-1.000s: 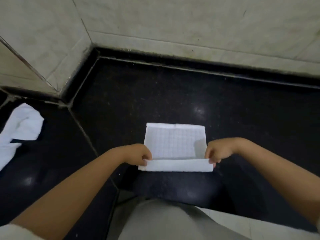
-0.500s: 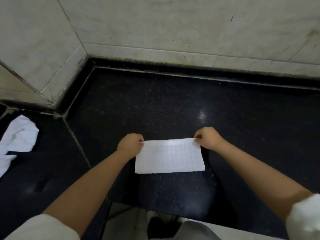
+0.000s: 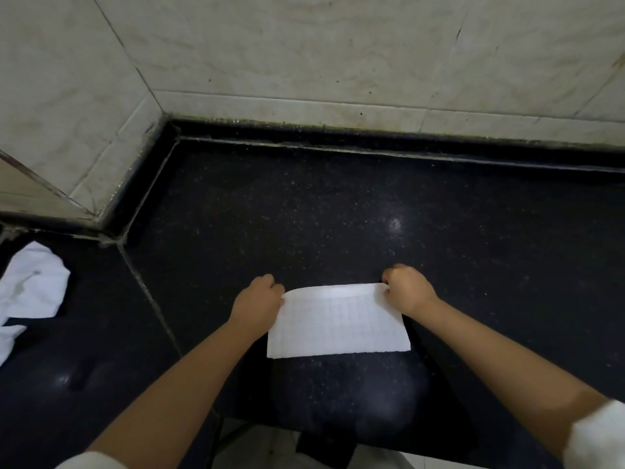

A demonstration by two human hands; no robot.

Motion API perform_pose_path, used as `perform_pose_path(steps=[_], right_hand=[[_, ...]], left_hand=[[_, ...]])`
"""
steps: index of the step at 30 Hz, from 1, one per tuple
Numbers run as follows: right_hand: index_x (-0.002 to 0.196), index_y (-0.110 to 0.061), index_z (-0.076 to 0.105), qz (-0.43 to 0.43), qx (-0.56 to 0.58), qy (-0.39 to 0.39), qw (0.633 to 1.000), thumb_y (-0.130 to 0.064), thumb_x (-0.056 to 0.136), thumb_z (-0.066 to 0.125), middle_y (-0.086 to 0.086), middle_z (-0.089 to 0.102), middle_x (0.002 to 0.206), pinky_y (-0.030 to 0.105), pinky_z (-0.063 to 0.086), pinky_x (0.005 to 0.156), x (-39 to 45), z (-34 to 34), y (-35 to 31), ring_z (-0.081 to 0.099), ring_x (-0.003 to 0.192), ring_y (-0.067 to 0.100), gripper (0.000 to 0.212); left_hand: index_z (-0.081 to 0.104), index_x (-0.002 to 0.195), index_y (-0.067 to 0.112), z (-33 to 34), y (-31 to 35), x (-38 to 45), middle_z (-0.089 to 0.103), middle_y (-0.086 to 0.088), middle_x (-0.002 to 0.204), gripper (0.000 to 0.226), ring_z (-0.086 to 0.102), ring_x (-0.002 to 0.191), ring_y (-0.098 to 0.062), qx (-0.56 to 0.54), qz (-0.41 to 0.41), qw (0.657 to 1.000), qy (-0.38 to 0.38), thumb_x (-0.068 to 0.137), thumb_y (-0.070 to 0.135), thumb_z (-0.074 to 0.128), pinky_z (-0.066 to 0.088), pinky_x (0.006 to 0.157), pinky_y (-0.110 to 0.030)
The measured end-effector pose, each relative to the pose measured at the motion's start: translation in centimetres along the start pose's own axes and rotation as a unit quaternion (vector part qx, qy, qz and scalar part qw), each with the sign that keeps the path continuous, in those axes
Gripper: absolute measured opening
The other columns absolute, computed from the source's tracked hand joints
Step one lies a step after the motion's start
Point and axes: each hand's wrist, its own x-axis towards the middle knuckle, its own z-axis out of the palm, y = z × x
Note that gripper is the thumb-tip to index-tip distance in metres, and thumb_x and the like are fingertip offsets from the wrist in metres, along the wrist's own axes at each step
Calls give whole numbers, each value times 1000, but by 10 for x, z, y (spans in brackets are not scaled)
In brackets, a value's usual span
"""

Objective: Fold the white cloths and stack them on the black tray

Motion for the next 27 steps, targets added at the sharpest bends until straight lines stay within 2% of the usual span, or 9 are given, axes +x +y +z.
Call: perform_pose_path(steps=[3,6,9,11,15,18,22,24,27], right_hand=[[95,0,68,-19,-5,16,1000,-2,81,47,16,63,101,27,42,62,-4,-32,-1,58,84,26,25],[91,0,71,-96,36,185,977,-3,78,56,21,62,94,32,47,77,-16,-73,1,58,91,35,21],[79,0,72,-162,71,363,915,-2,70,55,18,65,79,31,45,71,-32,-86,6,59,75,37,19],[72,-2,71,-172,44,389,904,-5,69,51,15,66,74,33,48,66,-40,-64,14,60,69,35,20],[64,-10,71,-98,-64,254,960,-1,49,78,10,69,77,47,52,71,-59,21,24,68,74,33,19],[73,-10,71,-58,-71,170,981,-15,56,77,10,71,90,59,48,80,-70,50,24,69,89,32,18],[116,-9,56,77,16,163,984,-26,88,48,10,61,116,42,37,93,-64,28,16,52,111,29,34],[117,-5,50,146,25,138,979,-32,89,49,11,58,118,40,37,92,-56,25,11,49,111,29,38],[114,-4,51,203,23,80,976,-33,90,47,13,57,121,38,38,92,-50,29,1,50,113,30,37]], left_hand=[[64,99,2,-28,-4,-2,57,-14,101,18,57,94,-29,14,45,997,65,91,14,54,51,69,-36],[69,74,3,-68,-12,-5,62,-15,71,11,60,58,-30,39,111,967,224,74,11,62,51,42,-32],[70,73,3,-86,-10,-15,64,-14,69,24,58,55,-27,53,148,937,311,80,17,51,48,44,-31],[68,67,6,-70,-7,-22,63,-12,65,15,56,55,-26,73,158,934,312,75,12,58,43,45,-30],[65,59,14,7,3,-37,62,-4,61,4,50,63,-21,125,157,965,171,57,13,68,36,53,-29],[69,64,13,34,10,-48,65,-2,66,33,62,57,-20,91,109,987,77,34,8,83,51,53,-24],[66,62,10,17,22,-36,62,-5,69,13,58,56,-21,71,92,983,141,50,9,70,44,46,-23],[71,76,8,9,39,-21,66,-8,82,20,64,66,-24,50,75,981,170,62,12,58,49,49,-25],[49,130,4,7,75,2,45,-16,139,44,44,129,-31,-39,27,992,118,89,19,54,40,103,-35]])
